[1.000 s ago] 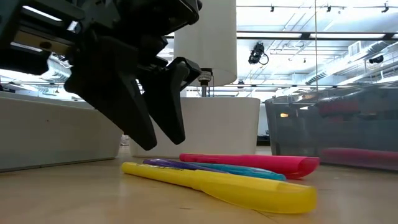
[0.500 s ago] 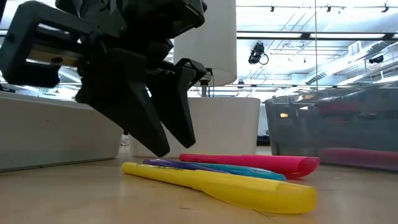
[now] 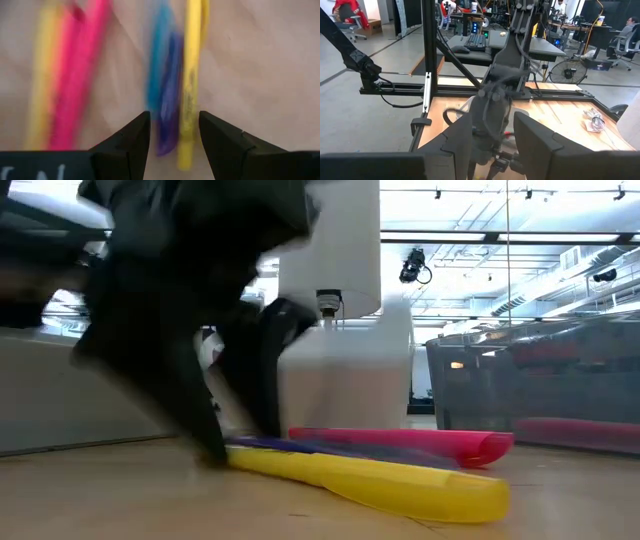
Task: Pick & Place Markers
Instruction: Adjust the white bin
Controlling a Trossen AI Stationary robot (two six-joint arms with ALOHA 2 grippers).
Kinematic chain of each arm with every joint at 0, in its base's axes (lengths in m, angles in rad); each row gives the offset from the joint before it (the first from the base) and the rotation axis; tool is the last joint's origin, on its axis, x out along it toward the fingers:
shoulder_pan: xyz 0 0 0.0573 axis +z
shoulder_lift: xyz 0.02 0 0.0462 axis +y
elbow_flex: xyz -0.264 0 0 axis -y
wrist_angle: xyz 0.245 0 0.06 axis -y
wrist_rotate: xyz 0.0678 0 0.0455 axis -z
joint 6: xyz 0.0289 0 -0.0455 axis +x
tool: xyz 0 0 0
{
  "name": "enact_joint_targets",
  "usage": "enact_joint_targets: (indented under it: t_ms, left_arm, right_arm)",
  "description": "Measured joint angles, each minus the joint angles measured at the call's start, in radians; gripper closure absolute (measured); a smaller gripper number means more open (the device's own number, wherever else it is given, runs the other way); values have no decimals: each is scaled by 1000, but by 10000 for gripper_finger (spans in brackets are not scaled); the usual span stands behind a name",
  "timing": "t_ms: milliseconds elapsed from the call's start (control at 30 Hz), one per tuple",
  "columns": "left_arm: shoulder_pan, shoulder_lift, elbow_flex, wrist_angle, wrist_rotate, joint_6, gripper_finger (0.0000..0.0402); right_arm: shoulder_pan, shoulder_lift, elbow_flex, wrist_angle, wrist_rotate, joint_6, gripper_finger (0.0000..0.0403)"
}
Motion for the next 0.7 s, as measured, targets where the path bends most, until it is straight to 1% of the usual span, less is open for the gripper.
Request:
enact_joint_targets:
  t_ms: [500, 700]
  left_arm:
    - [4, 4, 3, -4, -27, -12, 225]
    - [4, 6, 35, -39, -25, -4, 225]
  right_arm:
    - [0, 0, 0, 3, 0, -2, 255]
    - [0, 0, 0, 3, 0, -3, 255]
